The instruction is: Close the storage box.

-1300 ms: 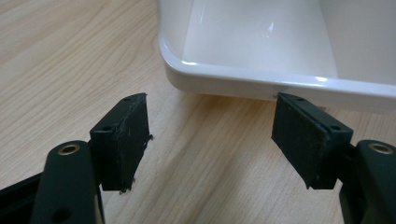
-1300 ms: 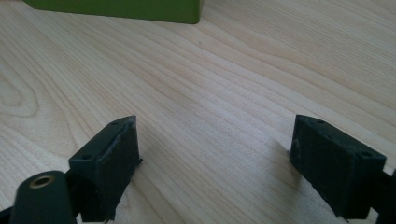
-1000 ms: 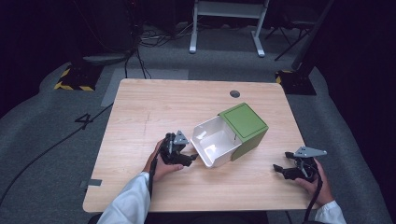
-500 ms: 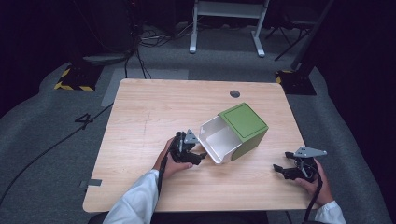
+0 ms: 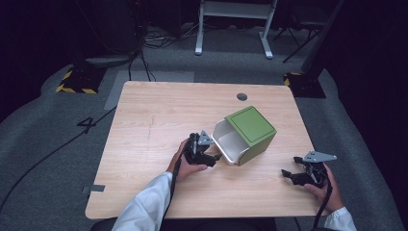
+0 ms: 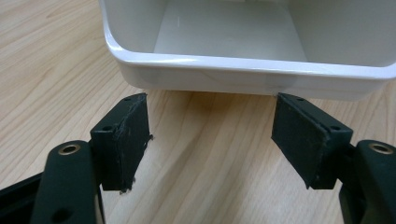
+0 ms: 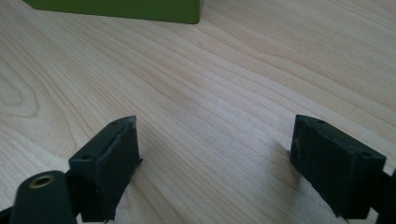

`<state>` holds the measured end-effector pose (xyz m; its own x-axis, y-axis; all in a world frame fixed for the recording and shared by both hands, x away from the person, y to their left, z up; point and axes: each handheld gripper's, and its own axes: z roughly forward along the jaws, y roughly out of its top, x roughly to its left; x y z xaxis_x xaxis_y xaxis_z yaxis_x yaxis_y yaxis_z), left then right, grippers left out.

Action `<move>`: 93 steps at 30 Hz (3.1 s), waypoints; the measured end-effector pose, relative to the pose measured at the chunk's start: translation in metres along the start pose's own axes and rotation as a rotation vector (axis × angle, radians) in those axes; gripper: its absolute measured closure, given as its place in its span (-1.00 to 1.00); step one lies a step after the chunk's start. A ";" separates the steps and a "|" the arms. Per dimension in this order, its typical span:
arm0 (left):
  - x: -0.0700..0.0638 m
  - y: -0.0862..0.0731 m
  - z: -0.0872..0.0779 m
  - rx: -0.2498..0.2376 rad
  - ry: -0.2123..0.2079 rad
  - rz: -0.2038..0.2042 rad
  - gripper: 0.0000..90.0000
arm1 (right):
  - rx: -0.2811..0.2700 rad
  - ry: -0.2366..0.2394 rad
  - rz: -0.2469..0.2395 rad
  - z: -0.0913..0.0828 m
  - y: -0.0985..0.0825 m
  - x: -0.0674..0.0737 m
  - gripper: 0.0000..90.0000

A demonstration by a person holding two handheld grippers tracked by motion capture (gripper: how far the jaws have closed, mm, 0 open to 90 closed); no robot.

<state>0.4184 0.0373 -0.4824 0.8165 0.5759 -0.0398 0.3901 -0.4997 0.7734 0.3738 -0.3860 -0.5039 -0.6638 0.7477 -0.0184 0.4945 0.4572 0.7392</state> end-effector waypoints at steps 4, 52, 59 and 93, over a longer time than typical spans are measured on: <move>0.000 0.004 0.005 -0.008 -0.008 -0.007 -0.38 | 0.000 0.000 0.001 0.000 0.000 0.000 -0.66; 0.006 0.017 -0.008 0.027 0.075 0.042 -0.45 | 0.000 0.002 0.003 0.000 0.000 0.000 -0.66; 0.008 0.014 -0.022 0.039 0.097 0.069 -0.48 | 0.000 0.002 0.003 0.000 0.000 0.000 -0.66; 0.026 -0.041 -0.086 0.143 0.202 0.128 -0.60 | 0.002 0.003 0.007 0.000 0.000 0.000 -0.66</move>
<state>0.3875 0.1284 -0.4604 0.7673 0.6124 0.1901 0.3571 -0.6544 0.6665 0.3742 -0.3863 -0.5040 -0.6619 0.7495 -0.0112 0.5005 0.4531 0.7377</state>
